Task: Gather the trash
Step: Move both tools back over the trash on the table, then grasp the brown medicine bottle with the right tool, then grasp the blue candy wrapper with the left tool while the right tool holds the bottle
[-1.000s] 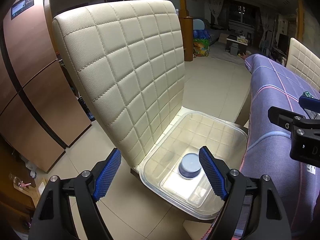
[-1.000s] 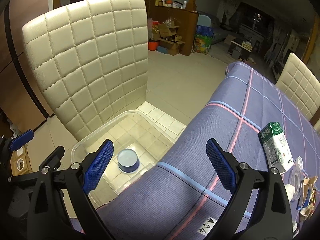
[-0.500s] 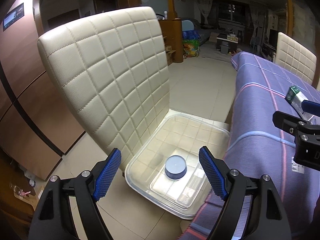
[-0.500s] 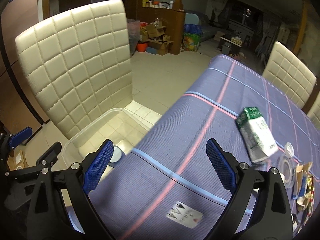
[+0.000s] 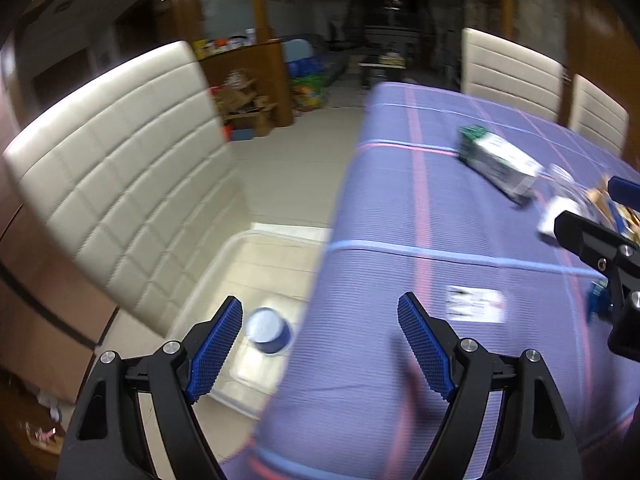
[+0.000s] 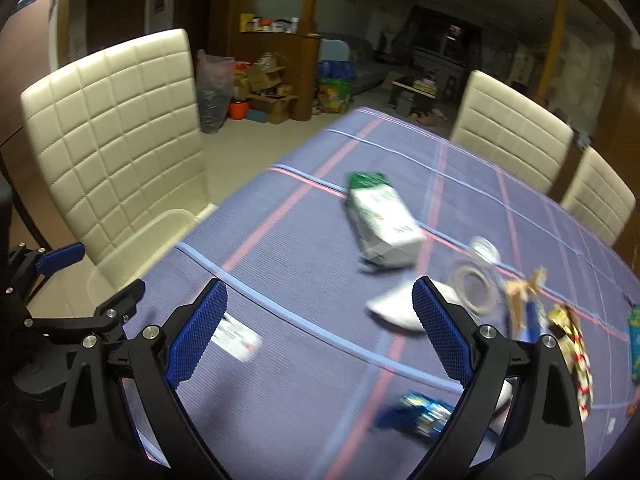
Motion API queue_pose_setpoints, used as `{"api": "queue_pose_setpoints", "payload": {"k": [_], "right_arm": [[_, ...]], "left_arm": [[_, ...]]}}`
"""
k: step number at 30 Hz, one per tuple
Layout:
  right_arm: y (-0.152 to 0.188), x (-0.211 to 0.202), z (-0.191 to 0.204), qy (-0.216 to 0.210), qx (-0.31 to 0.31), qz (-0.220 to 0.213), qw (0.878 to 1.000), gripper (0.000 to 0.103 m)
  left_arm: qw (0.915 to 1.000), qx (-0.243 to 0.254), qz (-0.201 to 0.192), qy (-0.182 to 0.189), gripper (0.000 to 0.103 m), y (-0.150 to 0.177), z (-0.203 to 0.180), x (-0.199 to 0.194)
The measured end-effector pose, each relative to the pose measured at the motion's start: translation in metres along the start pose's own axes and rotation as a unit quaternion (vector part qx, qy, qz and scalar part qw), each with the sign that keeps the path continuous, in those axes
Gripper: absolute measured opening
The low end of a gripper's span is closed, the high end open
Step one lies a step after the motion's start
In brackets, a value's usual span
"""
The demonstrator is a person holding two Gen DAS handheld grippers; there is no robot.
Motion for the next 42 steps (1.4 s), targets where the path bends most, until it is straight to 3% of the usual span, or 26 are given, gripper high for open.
{"api": "queue_pose_setpoints", "payload": {"k": [7,15,20,25,30,32,36,42], "right_arm": [[0.037,0.001,-0.083,0.048,0.054,0.025,0.997,0.092],[0.072,0.008,-0.136,0.074,0.094,0.056,0.991,0.092],[0.088,0.016,-0.148,0.068,0.113,0.075,0.988,0.087],[0.101,0.029,-0.155,0.051,0.134,0.1,0.985,0.083],[0.109,0.042,-0.153,0.036,0.137,0.122,0.982,0.082],[0.111,0.045,-0.155,0.033,0.141,0.123,0.982,0.08],[0.111,0.049,-0.156,0.02,0.15,0.128,0.98,0.062],[0.109,0.05,-0.157,0.034,0.144,0.118,0.982,0.062]], "left_arm": [[0.9978,0.053,0.006,0.038,0.078,-0.001,-0.071,0.007],[0.9907,0.109,0.019,0.079,0.078,0.005,-0.143,0.017],[0.9837,0.128,0.031,0.122,0.078,0.01,-0.181,0.02],[0.9792,0.154,0.034,0.128,0.078,0.012,-0.204,0.024],[0.9664,0.168,0.067,0.183,0.078,0.016,-0.231,0.039],[0.9651,0.175,0.072,0.181,0.078,0.016,-0.235,0.044],[0.9626,0.193,0.069,0.177,0.078,0.015,-0.245,0.047],[0.9603,0.197,0.074,0.183,0.078,0.013,-0.252,0.052]]}}
Point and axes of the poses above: each gripper's, at about its wrist camera, not at the fingertips, and x roughly the way its jaws point, z to its left, y to its underside, the point moved 10 cm from there along x, roughly the way its jaws point, and after that the axes turned 14 degrees about y, right-handed, at the moved point
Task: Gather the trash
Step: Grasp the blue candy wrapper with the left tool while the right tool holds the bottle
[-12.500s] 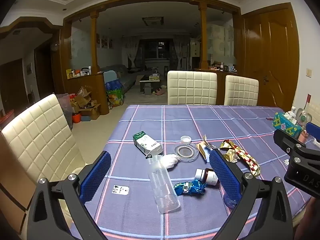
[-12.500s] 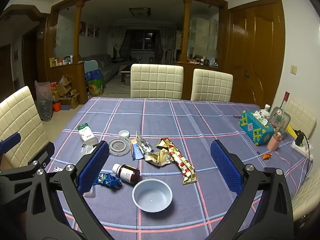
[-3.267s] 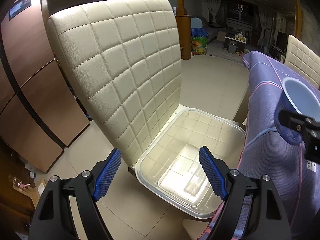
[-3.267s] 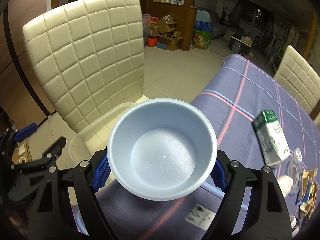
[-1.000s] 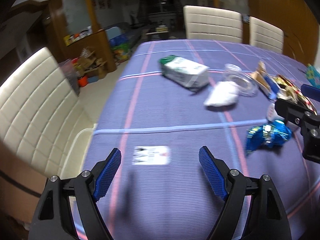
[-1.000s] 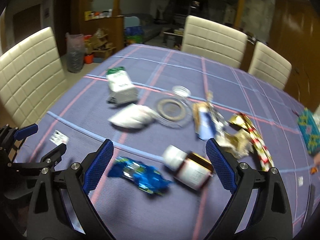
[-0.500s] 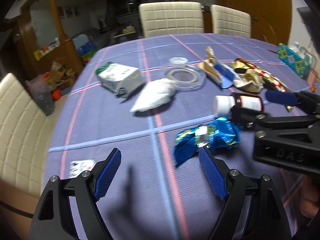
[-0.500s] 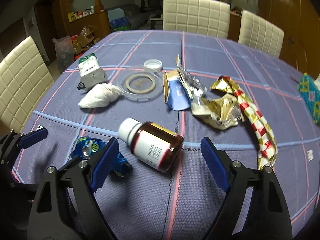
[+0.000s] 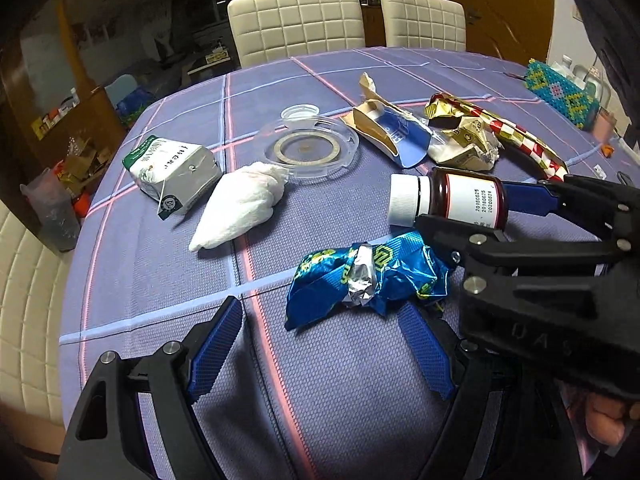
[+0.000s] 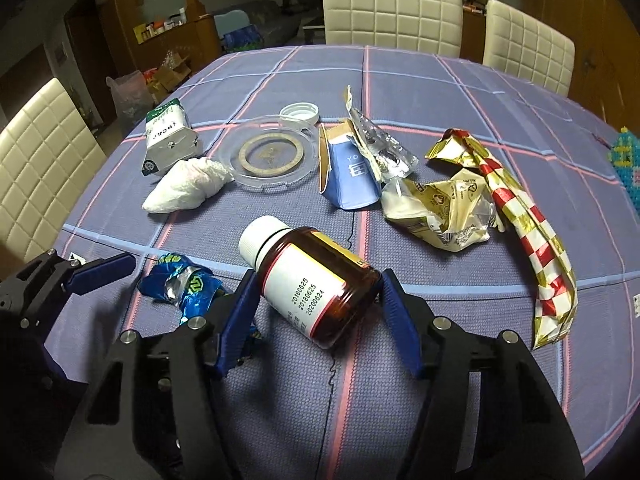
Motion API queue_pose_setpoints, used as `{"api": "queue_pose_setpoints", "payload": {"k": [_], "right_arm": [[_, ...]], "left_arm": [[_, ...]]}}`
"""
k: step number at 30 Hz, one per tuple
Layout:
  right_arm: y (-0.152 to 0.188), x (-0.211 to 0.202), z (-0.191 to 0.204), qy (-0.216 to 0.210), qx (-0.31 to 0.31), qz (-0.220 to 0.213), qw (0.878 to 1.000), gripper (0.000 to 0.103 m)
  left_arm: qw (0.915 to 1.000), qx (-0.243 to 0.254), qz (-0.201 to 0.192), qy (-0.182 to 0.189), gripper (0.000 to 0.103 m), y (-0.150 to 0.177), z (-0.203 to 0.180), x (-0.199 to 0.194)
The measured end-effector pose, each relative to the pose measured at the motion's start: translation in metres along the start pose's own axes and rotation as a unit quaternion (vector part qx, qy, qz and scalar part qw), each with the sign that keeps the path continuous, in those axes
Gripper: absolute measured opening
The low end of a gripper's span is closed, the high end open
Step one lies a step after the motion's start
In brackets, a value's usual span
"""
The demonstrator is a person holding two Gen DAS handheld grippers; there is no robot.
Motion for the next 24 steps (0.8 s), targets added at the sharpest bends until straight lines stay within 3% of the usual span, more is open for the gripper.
{"api": "queue_pose_setpoints", "payload": {"k": [4,6,7,9,11,13,16,19,20,21,24], "right_arm": [[0.001,0.001,-0.003,-0.001,0.006,0.003,1.0,0.062],[0.001,0.001,-0.003,-0.001,0.005,0.005,1.0,0.062],[0.001,0.001,-0.003,-0.002,0.006,0.004,1.0,0.062],[0.001,0.0,-0.002,-0.004,0.004,0.006,1.0,0.062],[0.002,-0.001,0.001,-0.003,-0.002,0.003,1.0,0.062],[0.003,-0.002,0.003,-0.001,-0.006,0.001,1.0,0.062],[0.003,-0.001,0.002,-0.003,-0.002,0.003,1.0,0.062],[0.001,0.001,-0.008,0.0,0.011,0.009,1.0,0.062],[0.001,0.001,-0.012,-0.006,0.017,0.013,1.0,0.062],[0.001,0.0,-0.014,-0.012,0.024,0.017,1.0,0.062],[0.0,-0.003,-0.022,-0.009,0.029,0.014,0.999,0.062]], "left_arm": [[0.999,-0.032,-0.013,0.028,0.074,-0.001,0.006,-0.004],[0.9981,-0.044,-0.016,0.04,0.05,-0.001,0.008,-0.005],[0.9977,-0.05,-0.013,0.043,0.047,0.0,0.009,-0.004],[0.9981,-0.047,-0.015,0.038,0.029,-0.001,0.01,-0.005],[0.998,-0.046,-0.014,0.041,0.022,-0.001,0.009,-0.006],[0.9976,-0.048,-0.013,0.048,0.021,-0.001,0.009,-0.007],[0.9954,-0.054,-0.011,0.078,0.025,0.0,0.006,-0.009],[0.9892,-0.07,-0.014,0.127,0.058,0.001,0.002,-0.012],[0.988,-0.077,-0.017,0.133,0.078,0.001,0.002,-0.013],[0.9875,-0.082,-0.024,0.132,0.084,0.001,0.003,-0.014],[0.9895,-0.078,-0.025,0.119,0.084,-0.001,0.0,-0.013]]}}
Point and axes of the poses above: each gripper's, at about its wrist camera, not at the fingertips, and x roughly the way its jaws point, z to its left, y to its underside, the point moved 10 cm from there along x, roughly the way its jaws point, and after that the axes turned 14 degrees about y, right-handed, at the moved point
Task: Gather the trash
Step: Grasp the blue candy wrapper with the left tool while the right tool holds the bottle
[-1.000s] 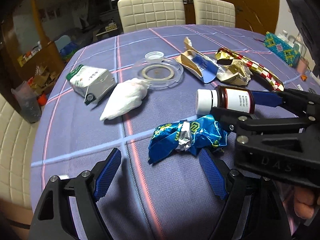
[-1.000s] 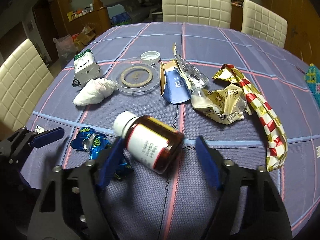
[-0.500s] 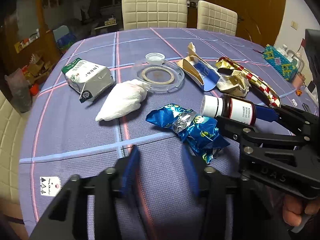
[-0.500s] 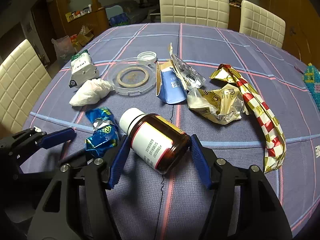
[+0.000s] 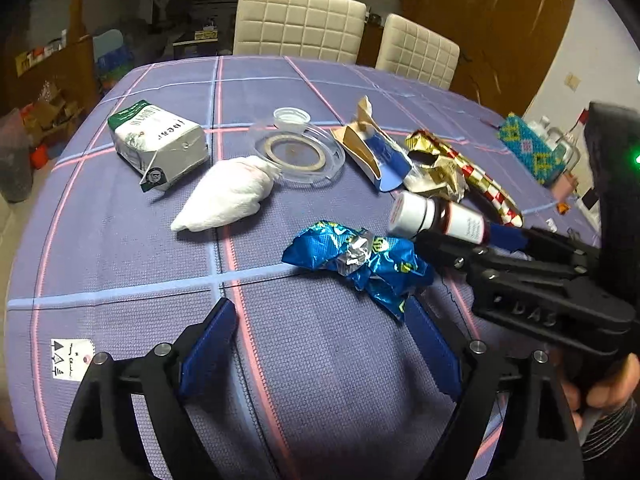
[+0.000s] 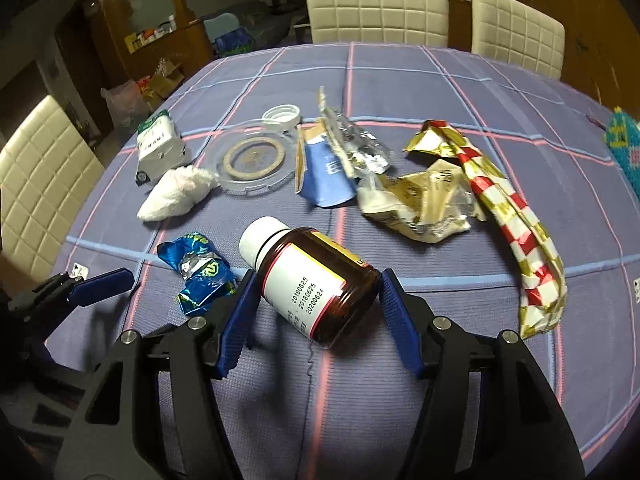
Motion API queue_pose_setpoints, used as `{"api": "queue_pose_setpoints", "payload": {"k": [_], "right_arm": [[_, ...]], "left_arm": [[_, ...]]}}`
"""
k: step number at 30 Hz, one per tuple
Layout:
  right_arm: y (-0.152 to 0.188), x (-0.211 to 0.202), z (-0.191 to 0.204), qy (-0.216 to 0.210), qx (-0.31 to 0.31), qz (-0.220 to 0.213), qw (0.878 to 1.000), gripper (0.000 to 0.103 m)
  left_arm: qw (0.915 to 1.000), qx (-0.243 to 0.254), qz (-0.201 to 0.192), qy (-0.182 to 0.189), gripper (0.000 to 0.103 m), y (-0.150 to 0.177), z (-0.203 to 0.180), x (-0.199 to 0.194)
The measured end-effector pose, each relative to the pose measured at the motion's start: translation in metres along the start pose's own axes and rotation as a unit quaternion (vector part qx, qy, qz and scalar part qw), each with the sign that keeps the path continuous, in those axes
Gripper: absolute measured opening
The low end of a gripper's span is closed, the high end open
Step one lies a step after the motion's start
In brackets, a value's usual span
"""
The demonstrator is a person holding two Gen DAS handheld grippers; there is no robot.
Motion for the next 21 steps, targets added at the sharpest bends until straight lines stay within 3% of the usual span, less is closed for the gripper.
{"api": "queue_pose_setpoints", "payload": {"k": [11,20,21], "right_arm": [[0.001,-0.002,0.0,-0.007,-0.004,0.001,1.0,0.062],[-0.007,0.0,0.005,-0.015,-0.008,0.001,1.0,0.062],[-0.007,0.0,0.006,-0.016,-0.009,0.001,1.0,0.062]], "left_arm": [[0.9909,0.092,0.025,-0.095,0.084,-0.009,-0.02,0.029],[0.9852,0.123,0.018,-0.118,0.084,-0.027,-0.02,0.038],[0.9843,0.129,0.016,-0.12,0.08,-0.028,-0.022,0.038]]}}
Point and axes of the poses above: each gripper's, at about its wrist camera, not at the fingertips, and x roughly the way its jaws point, z to its left, y to its underside, the point moved 10 cm from there along x, roughly the way its jaws point, and after that the axes turned 14 degrees about y, right-handed, at the moved point
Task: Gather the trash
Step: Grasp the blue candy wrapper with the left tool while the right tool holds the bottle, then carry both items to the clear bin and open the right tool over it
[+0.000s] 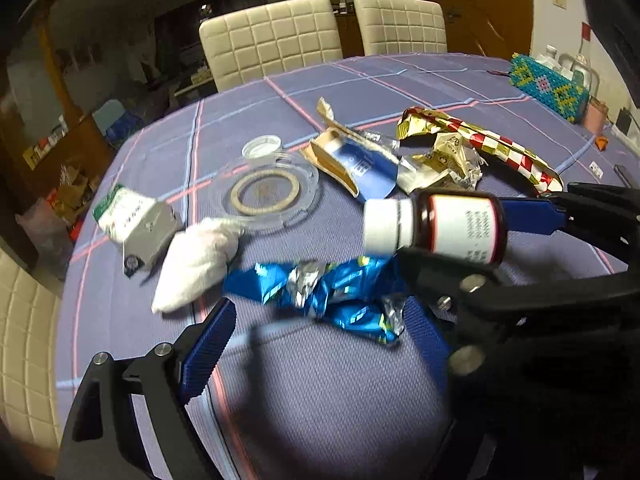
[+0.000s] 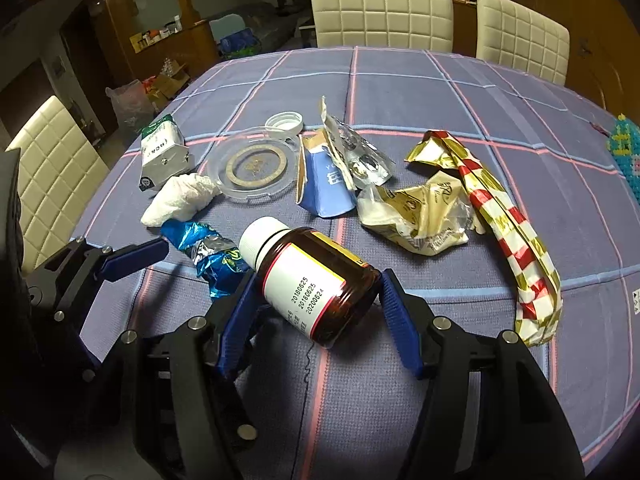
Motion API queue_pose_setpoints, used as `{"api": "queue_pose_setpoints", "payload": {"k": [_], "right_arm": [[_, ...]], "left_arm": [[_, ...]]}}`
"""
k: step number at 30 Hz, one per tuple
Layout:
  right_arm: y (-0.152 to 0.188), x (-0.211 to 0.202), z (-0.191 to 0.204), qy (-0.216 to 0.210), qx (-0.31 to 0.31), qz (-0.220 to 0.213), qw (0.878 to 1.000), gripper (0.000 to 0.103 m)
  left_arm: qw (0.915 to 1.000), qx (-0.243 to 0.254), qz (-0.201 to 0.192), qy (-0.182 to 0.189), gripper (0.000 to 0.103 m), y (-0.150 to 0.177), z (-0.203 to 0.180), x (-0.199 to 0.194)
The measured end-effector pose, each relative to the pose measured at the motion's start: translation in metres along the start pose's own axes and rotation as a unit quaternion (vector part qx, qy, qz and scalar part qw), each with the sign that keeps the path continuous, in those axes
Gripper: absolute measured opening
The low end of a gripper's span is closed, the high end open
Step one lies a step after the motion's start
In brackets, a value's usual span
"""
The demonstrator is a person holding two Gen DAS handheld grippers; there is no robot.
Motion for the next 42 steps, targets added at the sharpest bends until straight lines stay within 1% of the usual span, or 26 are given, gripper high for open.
{"api": "queue_pose_setpoints", "payload": {"k": [1,3,4,5,7,8,9,12,14,17,24,33,42], "right_arm": [[-0.001,0.001,0.002,0.001,-0.001,0.001,1.0,0.062],[-0.001,0.003,0.002,0.0,0.0,0.003,1.0,0.062],[-0.001,0.004,0.002,-0.002,0.003,0.008,1.0,0.062],[0.0,0.006,0.002,-0.008,0.005,0.013,1.0,0.062],[0.002,0.007,0.003,-0.01,0.003,0.015,1.0,0.062],[0.002,0.006,0.004,-0.008,0.0,0.014,1.0,0.062],[0.003,0.006,0.004,-0.007,-0.001,0.014,1.0,0.062],[0.002,0.003,0.006,-0.007,-0.002,0.009,1.0,0.062],[0.001,0.0,0.006,-0.009,-0.001,0.006,1.0,0.062],[-0.001,-0.004,0.006,-0.001,-0.006,-0.003,1.0,0.062],[-0.004,-0.014,0.021,-0.002,-0.022,-0.014,1.0,0.062],[-0.006,-0.026,0.067,-0.011,-0.068,-0.027,0.997,0.062],[-0.014,-0.045,0.135,-0.029,-0.127,-0.056,0.99,0.062]], "left_arm": [[1.0,0.003,-0.002,0.002,0.076,-0.001,-0.001,0.0],[0.9999,0.0,0.003,0.011,0.053,-0.002,-0.001,0.001],[0.9998,-0.002,0.009,0.015,0.047,-0.001,0.0,0.003],[0.9999,-0.001,0.011,0.013,0.046,0.0,0.0,0.003],[0.9999,0.006,0.01,0.007,0.041,0.001,0.0,0.003],[0.9999,0.01,0.009,0.006,0.037,0.002,0.0,0.002],[0.9999,0.013,0.008,0.005,0.028,0.003,-0.001,0.001],[0.9999,0.013,0.007,-0.001,0.024,0.004,0.0,-0.001],[0.9999,0.016,0.002,-0.005,0.023,0.005,0.0,-0.005],[0.9998,0.017,-0.006,-0.009,0.023,0.004,0.001,-0.011],[0.9986,0.016,-0.029,-0.041,0.023,0.009,0.02,-0.036],[0.9955,-0.01,-0.041,-0.085,0.023,0.025,0.066,-0.065],[0.9896,-0.047,-0.058,-0.123,0.023,0.05,0.115,-0.099]]}}
Point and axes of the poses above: each gripper's, at about its wrist camera, not at the fingertips, and x roughly the way its jaws point, z to its left, y to its underside, the point moved 10 cm from there along x, roughly the way its jaws point, and after that the axes turned 14 degrees about y, right-handed, at the moved point
